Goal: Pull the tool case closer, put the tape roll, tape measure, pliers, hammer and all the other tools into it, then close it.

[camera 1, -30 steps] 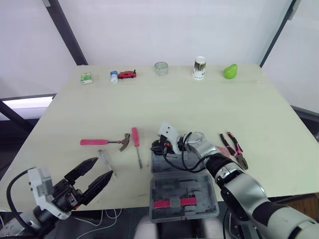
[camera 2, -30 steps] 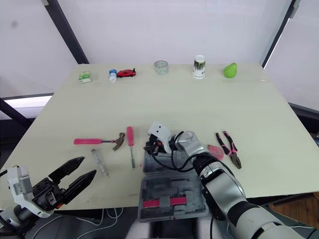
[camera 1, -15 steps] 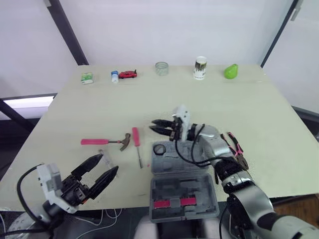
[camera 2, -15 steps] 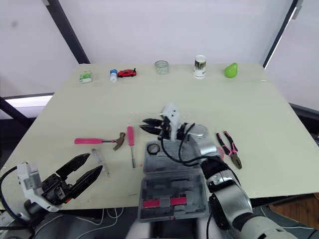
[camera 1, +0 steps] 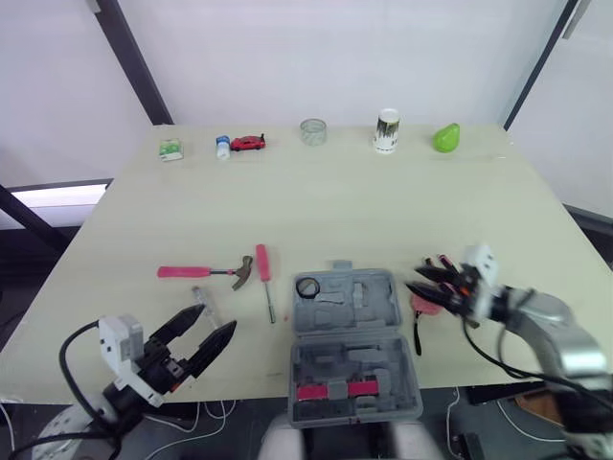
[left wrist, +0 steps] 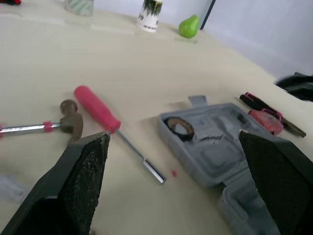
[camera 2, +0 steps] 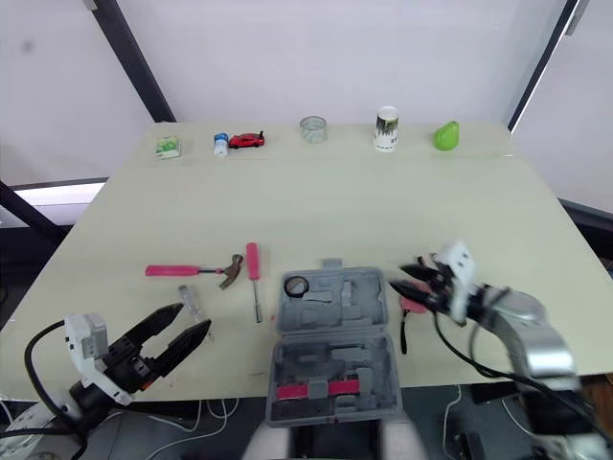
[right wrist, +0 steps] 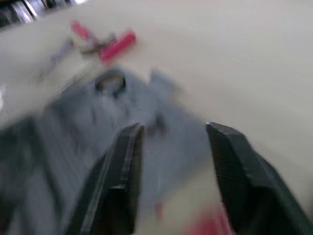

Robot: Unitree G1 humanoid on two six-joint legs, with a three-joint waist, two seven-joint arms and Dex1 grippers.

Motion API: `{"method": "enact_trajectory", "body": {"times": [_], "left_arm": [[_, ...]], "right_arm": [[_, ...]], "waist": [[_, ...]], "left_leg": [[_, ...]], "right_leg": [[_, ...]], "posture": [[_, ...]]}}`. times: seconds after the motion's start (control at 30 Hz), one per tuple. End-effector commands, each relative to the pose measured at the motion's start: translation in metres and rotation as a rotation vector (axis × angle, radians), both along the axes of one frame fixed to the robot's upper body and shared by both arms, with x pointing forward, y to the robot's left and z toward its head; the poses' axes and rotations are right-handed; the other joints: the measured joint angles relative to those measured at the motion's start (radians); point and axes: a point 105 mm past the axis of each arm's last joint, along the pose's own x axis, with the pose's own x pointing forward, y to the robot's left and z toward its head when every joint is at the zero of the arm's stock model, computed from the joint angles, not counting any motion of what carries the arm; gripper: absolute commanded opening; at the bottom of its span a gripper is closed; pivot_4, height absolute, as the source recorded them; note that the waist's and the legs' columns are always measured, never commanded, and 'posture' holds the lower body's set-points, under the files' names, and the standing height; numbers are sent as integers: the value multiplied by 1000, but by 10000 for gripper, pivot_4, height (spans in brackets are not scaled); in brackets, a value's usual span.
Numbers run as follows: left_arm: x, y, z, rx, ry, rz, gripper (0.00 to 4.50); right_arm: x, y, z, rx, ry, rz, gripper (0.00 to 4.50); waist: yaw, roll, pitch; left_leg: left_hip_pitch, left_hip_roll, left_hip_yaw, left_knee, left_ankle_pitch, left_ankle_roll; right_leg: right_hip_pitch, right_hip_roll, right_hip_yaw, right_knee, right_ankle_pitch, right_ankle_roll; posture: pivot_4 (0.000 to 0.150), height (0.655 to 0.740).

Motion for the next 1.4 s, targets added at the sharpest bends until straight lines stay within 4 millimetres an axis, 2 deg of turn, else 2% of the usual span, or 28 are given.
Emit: {"method": "enact_trajectory", "body": {"times": [0.03, 0.1, 0.2, 0.27, 0.37, 0.47, 0.6, 0.77, 0.93, 1.03, 1.17, 1.27, 1.4], "left_arm": [[-11, 11, 1, 11, 6, 9, 45000], [-19, 18, -3, 12, 27, 26, 45000], [-29, 29, -11, 21, 64, 51, 45000], [-34, 35, -16, 27, 81, 67, 45000], [-40, 42, -23, 34, 108, 79, 45000], [-41, 44, -27, 40, 113, 70, 45000], [-34, 41, -19, 29, 78, 34, 45000], [-19, 15, 7, 33, -8, -136, 45000], [-5, -25, 34, 56, -90, -382, 45000], [-3, -40, 42, 87, -110, -492, 45000], [-2, -52, 42, 128, -114, -594, 45000], [-4, -61, 46, 130, -128, -671, 45000], [-4, -62, 48, 123, -126, -717, 45000]], "right_arm": [[-18, -30, 14, -21, -39, -34, 39601], [-32, -52, 7, -49, -12, -72, 44454], [-55, -89, -5, -90, 41, -162, 44454], [-65, -106, -11, -107, 65, -209, 44454], [-74, -122, -19, -117, 87, -264, 44454], [-77, -125, -26, -111, 112, -280, 44454], [-70, -107, -17, -85, 78, -274, 44454], [-52, -46, 2, -84, -24, -250, 44454], [-43, 0, -2, -42, 44, -275, 44454], [-45, 19, -8, -8, 104, -306, 35439], [-47, 36, -23, -56, 152, -340, 15056], [-43, 42, -32, -79, 177, -397, 15056], [-35, 45, -39, -107, 188, -441, 15056]], "waist": [[-7, -1, 1], [-7, -2, 0], [-7, -2, 1], [-5, -3, 0], [-5, -3, 0], [-6, -3, 0], [-5, -3, 0], [-3, -3, 0], [6, -3, 0], [14, -3, 0], [15, -3, 0], [15, -3, 0], [15, -3, 0]], "left_leg": [[1, 0, 1, 0, 0, 0], [1, 0, 0, 0, 0, 0], [1, 0, 0, 0, 0, 0], [1, 0, 0, 1, 0, 0], [1, 0, 0, 1, 0, 0], [1, 0, 0, 1, 0, 0], [1, 0, 0, 1, 0, 0], [1, 1, -1, 1, 0, 0], [0, 0, 0, 1, 0, 0], [0, 0, 0, 1, 0, 0], [0, 0, 0, 1, 0, 0], [0, 0, 0, 1, 0, 0], [0, 0, 0, 1, 0, 0]], "right_leg": [[0, 0, 1, 0, 0, 0], [0, 1, 1, 1, -2, 3], [0, 0, 1, 0, -2, 3], [0, 0, 1, 0, -3, 4], [0, 0, 1, 0, -3, 4], [0, 0, 1, 0, -3, 4], [0, 0, 1, 0, -3, 4], [0, 0, 0, 0, -3, 4], [0, -1, 0, 0, 0, 0], [0, -1, 1, 0, 0, 0], [0, 0, 1, 0, 0, 0], [0, 0, 0, 1, 0, 0], [0, 0, 1, 1, 0, 0]], "posture": [[1500, 7400], [1500, 7400], [1500, 7400], [1500, 7400], [1500, 7400], [1500, 7400], [1500, 7400], [1500, 7400], [1500, 7400], [1500, 7400], [1500, 7400], [1500, 7400], [1500, 7400]]}}
